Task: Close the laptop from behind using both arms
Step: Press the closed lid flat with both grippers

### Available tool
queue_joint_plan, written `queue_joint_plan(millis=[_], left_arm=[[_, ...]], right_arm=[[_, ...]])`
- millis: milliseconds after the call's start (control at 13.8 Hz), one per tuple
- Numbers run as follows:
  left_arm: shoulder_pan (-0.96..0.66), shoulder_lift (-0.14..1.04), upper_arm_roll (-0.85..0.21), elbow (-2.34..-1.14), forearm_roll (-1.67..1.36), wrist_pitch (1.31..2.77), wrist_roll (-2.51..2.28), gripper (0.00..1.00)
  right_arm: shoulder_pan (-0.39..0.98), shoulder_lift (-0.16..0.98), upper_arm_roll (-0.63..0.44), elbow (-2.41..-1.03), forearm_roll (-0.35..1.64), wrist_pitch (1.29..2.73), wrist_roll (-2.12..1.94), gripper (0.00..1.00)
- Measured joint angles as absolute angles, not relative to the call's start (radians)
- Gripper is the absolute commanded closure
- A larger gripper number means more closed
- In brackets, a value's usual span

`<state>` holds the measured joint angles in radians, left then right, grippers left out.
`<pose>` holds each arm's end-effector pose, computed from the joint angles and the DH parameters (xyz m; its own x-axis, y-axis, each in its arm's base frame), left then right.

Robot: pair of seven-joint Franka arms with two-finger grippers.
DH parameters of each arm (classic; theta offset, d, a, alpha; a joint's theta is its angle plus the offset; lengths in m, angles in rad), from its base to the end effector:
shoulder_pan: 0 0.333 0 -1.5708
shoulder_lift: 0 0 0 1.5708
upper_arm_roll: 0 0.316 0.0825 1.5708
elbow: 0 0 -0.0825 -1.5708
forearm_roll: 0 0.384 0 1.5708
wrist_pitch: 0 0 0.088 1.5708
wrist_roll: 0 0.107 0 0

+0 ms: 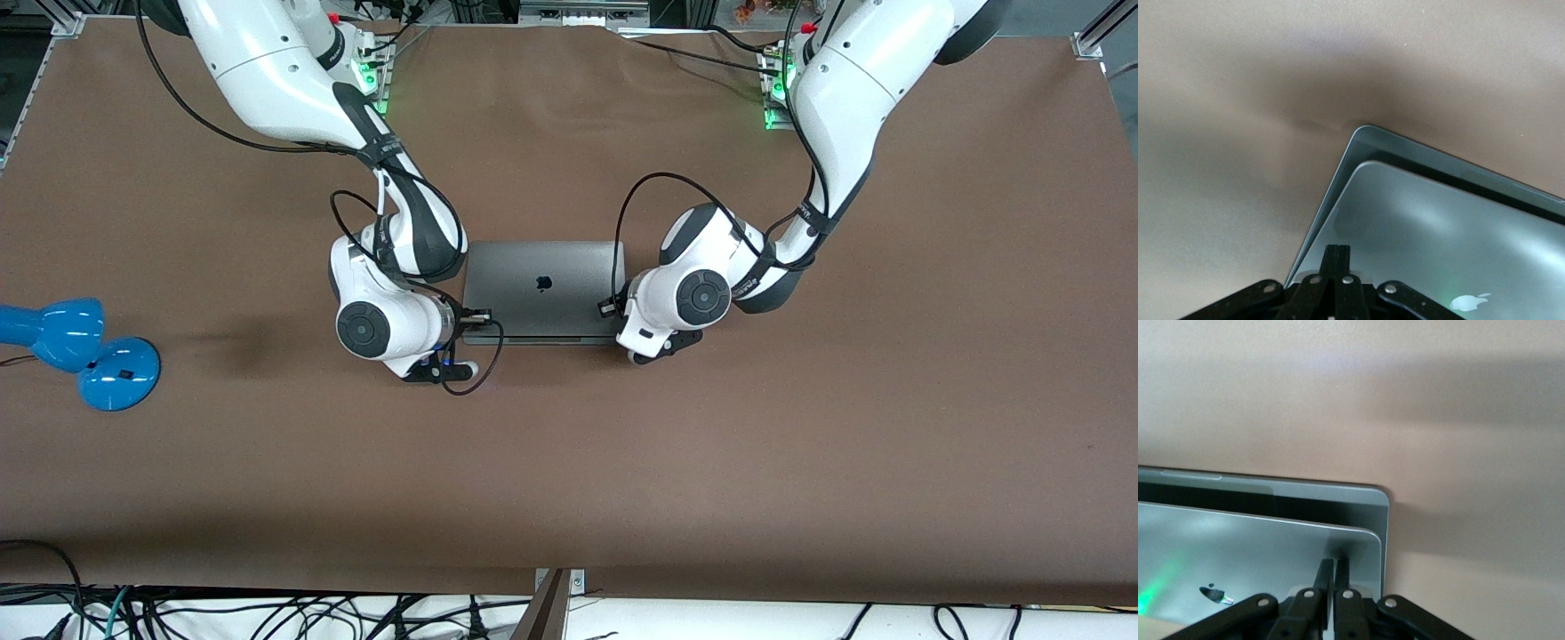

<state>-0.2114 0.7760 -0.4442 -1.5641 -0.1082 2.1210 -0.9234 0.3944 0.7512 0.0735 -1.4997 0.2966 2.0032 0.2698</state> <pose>0.5646 -0.3881 0.2116 0.8395 0.3583 -0.4084 0.4257 -0.9009 0.0846 0.6091 0.3193 0.2090 0.9430 0.0573 -0.3277 -0.0081 -0.9808 -0.1948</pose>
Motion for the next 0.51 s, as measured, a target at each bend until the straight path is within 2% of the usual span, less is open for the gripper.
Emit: queue_joint_plan(millis=[506], left_arm=[[-0.212, 0.801, -0.436, -1.564, -0.107, 2.170, -0.923, 1.00]], right_arm=[[0.394, 0.778, 0.073, -1.499, 0.297, 2.057, 0.267, 0.92]])
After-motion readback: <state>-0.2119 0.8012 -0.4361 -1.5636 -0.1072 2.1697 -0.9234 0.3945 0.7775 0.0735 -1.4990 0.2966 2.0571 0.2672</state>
